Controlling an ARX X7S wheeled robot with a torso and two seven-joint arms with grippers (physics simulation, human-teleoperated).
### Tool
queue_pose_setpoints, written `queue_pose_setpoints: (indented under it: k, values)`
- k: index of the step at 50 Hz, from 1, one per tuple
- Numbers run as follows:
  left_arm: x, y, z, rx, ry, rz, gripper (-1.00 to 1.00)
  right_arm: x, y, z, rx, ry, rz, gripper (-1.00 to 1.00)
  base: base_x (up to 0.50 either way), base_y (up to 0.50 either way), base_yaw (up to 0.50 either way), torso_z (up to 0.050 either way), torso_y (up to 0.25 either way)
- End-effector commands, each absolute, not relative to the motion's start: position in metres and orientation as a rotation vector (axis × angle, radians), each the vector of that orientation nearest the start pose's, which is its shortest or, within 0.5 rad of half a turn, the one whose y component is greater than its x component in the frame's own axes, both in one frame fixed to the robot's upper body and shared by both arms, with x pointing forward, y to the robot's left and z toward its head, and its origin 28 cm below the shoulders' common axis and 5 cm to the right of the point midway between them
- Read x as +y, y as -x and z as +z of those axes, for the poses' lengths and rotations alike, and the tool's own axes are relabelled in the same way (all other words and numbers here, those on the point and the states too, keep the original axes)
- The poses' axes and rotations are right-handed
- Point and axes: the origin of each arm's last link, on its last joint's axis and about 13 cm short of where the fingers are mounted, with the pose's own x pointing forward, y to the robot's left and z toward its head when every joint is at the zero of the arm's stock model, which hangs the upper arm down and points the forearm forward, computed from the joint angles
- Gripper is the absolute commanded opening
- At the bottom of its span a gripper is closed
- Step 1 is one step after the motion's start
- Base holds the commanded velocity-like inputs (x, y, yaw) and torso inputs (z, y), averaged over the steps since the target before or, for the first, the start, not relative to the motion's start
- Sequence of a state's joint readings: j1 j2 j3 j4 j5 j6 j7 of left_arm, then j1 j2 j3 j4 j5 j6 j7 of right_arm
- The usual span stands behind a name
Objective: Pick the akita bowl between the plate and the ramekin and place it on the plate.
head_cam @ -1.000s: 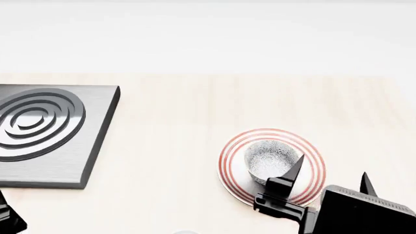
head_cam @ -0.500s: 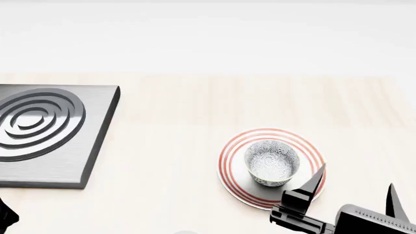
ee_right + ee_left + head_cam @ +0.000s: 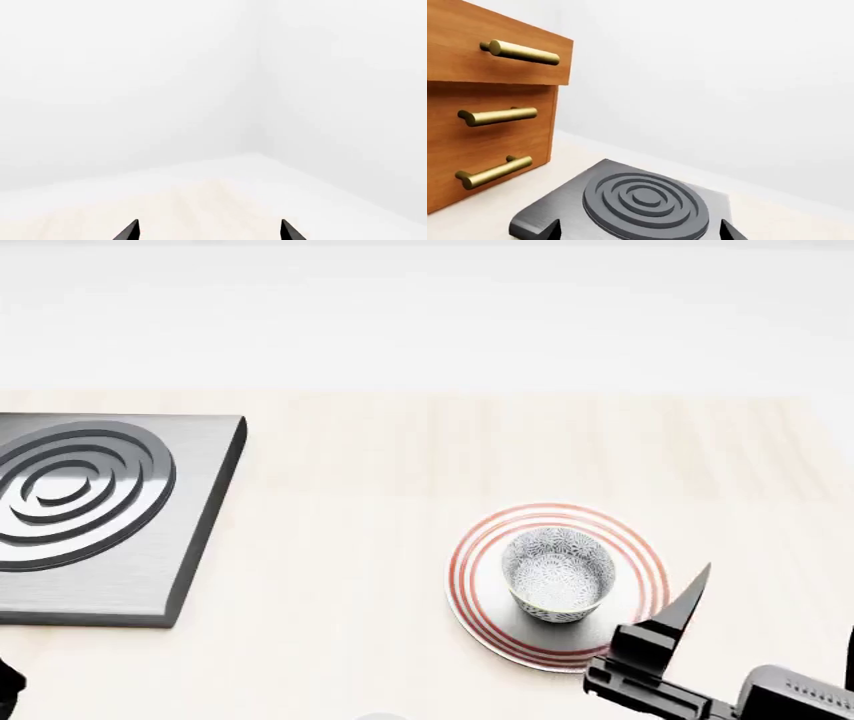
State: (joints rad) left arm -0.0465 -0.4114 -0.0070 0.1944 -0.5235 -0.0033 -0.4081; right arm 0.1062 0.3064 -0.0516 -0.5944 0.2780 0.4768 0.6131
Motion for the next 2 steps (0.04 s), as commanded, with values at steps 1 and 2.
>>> queue_pose_setpoints:
  k: [1, 2]
  values:
    - [0.2846, -0.2167, 0.0888, -0.215, 0.163, 0.309, 1.00, -0.1294, -0.2054, 0.1390, -0.222, 0.012, -0.426, 1.00, 0.00, 0.00, 0.00, 0.000, 0.000]
    - [0.2845, -0.2161, 0.0899, -0.219, 0.165, 0.307, 1.00, -0.1295, -0.2051, 0.1397, -0.224, 0.011, -0.427, 1.00, 0.00, 0.00, 0.00, 0.000, 0.000]
